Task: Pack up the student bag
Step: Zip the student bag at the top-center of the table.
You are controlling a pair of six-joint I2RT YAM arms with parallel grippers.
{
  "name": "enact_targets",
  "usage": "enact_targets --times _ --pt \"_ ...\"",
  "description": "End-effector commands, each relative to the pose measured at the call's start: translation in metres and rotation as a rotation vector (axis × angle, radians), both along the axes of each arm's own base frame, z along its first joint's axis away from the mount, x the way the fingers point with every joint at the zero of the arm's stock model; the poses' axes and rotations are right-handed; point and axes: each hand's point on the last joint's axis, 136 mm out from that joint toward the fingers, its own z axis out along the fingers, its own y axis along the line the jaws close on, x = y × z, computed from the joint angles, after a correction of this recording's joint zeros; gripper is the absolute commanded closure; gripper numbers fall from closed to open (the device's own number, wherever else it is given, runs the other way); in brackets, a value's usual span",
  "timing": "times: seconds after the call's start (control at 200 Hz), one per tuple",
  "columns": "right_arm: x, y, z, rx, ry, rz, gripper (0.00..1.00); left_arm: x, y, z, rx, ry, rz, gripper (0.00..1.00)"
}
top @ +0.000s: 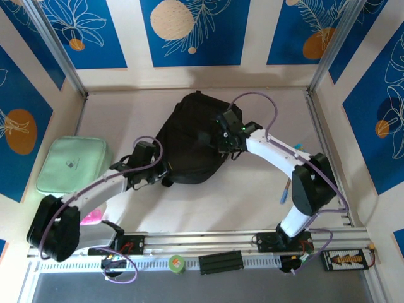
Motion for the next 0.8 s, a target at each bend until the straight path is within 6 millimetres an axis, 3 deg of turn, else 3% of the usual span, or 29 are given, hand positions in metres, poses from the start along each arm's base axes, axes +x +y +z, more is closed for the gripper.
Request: enact_targets --times 0.0,0.08,0.16,0.2,0.305,0.365,0.46,0.56,0.7,0.795 --pt "-0.025 0.011 0.006 0.128 0.028 0.061 1.00 -0.044 0.014 -0.012 0.089 0.095 -0.061 0.64" --pt "-0.033 0.004 0.004 0.173 0.038 0.056 1.00 -0.046 0.024 -0.001 0.133 0.053 -0.065 0.46" --pt "-0.032 0.001 0.010 0.221 0.029 0.053 0.97 -0.035 0.026 0.024 0.171 -0.039 -0.102 0.37" --pt "-0.029 -0.001 0.017 0.243 0.014 0.042 0.89 -0.026 0.022 0.038 0.184 -0.086 -0.129 0.34" --pt "-0.017 -0.010 0.040 0.304 -0.043 -0.009 0.53 0.001 0.007 0.075 0.209 -0.199 -0.205 0.31" --pt "-0.008 -0.017 0.049 0.350 -0.064 -0.054 0.41 0.018 -0.003 0.090 0.229 -0.254 -0.239 0.29" --pt "0.009 -0.028 0.058 0.424 -0.075 -0.121 0.31 0.046 -0.030 0.105 0.231 -0.326 -0.307 0.28" --pt "0.025 -0.040 0.053 0.482 -0.049 -0.182 0.26 0.073 -0.066 0.115 0.231 -0.382 -0.383 0.28" --pt "0.039 -0.046 0.037 0.566 0.021 -0.209 0.24 0.099 -0.123 0.111 0.269 -0.435 -0.516 0.29" --pt "0.044 -0.045 0.024 0.582 0.075 -0.213 0.24 0.114 -0.149 0.104 0.324 -0.446 -0.560 0.34"
